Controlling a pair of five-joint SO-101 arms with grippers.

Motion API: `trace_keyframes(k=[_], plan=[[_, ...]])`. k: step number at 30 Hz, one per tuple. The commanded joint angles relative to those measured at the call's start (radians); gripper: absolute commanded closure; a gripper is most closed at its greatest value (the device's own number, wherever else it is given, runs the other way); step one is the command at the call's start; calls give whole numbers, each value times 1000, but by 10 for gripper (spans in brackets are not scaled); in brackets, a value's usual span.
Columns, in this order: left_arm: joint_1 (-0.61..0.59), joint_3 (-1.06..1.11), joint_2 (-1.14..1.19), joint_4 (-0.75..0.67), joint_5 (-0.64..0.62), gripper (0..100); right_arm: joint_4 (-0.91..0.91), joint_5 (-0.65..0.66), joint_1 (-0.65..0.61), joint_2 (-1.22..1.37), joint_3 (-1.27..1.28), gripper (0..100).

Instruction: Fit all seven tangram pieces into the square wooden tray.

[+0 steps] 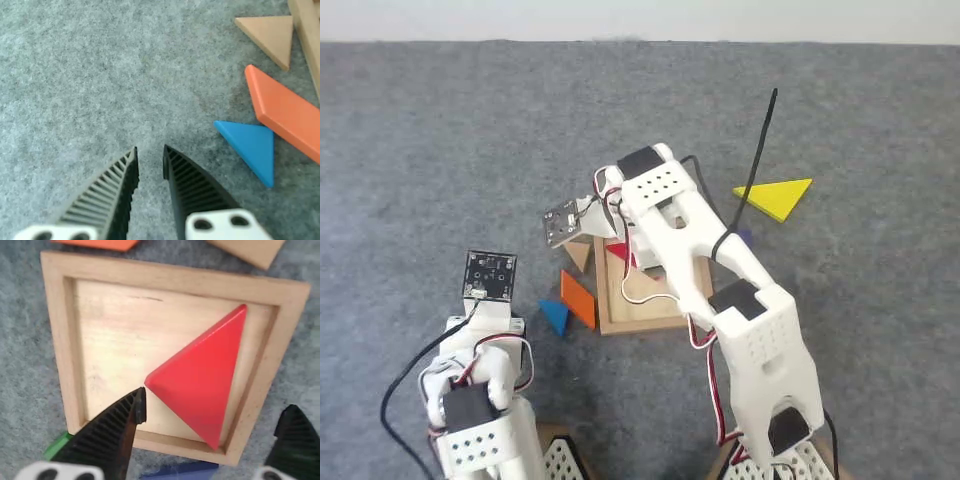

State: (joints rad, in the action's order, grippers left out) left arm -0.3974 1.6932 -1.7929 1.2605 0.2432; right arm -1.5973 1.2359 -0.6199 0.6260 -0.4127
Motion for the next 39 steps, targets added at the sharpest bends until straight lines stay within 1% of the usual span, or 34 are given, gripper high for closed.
trace_keyframes(k=[1, 5, 8, 13, 17, 20, 24, 28, 30, 31, 35, 39], plan=[[-5, -10, -17, 5, -8, 920, -12, -9, 16, -99, -55, 601], [-5, -10, -17, 5, -8, 920, -81, -15, 59, -182, -141, 601], [-5, -10, -17, 5, -8, 920, -154, -84, 125, -292, -247, 601], [-5, -10, -17, 5, -8, 920, -176, -195, 321, -409, -293, 601], [-5, -10, -17, 5, -8, 920, -165, -328, 449, -300, -270, 601], [-5, -10, -17, 5, -8, 920, -111, -400, 522, -170, -284, 601], [-5, -10, -17, 5, -8, 920, -81, -387, 582, -4, -359, 601], [-5, -10, -17, 5, -8, 920, -76, -388, 582, 136, -465, 601], [-5, -10, -17, 5, -8, 920, -65, -373, 588, 189, -562, 600], [-5, -10, -17, 5, -8, 920, -65, -333, 591, 220, -618, 599], [-5, -10, -17, 5, -8, 920, -113, -66, 595, 326, -749, 601], [-5, -10, -17, 5, -8, 920, -151, 37, 584, 429, -825, 599]])
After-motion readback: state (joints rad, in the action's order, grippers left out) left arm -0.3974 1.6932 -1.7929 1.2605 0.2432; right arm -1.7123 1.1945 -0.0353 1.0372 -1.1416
